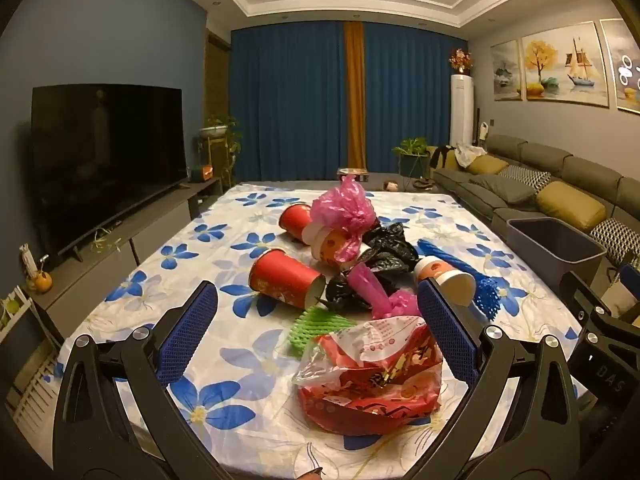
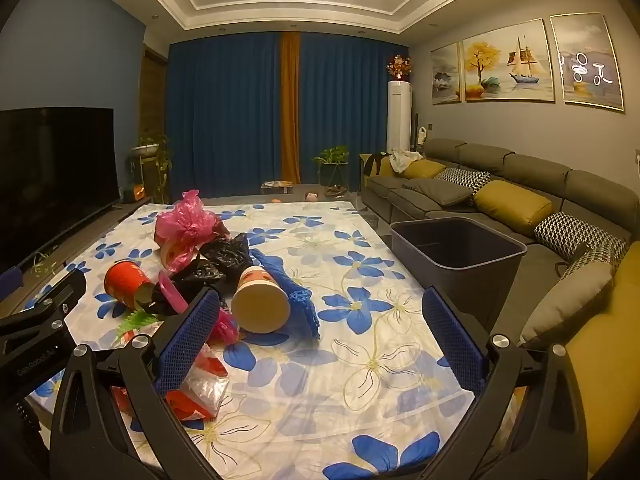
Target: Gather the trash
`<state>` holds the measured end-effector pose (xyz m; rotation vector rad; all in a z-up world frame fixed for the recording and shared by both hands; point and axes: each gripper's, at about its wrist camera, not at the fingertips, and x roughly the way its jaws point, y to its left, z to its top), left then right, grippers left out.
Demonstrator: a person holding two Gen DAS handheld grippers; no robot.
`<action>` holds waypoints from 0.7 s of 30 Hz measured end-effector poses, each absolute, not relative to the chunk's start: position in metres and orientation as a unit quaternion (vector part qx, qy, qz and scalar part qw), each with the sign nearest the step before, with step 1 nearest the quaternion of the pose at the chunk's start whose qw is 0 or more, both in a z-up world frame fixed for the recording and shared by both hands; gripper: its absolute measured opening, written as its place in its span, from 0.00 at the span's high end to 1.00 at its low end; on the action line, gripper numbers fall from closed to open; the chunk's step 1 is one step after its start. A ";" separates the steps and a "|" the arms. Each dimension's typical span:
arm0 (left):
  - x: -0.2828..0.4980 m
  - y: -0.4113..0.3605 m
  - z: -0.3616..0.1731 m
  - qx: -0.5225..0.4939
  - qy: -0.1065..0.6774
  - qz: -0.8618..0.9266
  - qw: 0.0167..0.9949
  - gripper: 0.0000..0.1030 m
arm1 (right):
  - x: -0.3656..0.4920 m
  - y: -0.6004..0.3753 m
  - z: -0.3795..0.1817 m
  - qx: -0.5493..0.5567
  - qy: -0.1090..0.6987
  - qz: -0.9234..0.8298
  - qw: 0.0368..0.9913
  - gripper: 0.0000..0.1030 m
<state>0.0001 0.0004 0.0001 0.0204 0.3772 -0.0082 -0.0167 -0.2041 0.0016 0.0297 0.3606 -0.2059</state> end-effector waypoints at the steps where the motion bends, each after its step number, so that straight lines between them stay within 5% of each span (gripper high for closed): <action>1: 0.000 0.000 0.000 0.011 0.187 -0.003 0.982 0.04 | -0.017 -0.204 0.002 0.015 0.179 -0.103 0.978 0.05; 21: 0.000 0.000 0.000 0.007 0.182 -0.003 0.983 0.04 | -0.018 -0.204 0.002 0.018 0.172 -0.104 0.979 0.05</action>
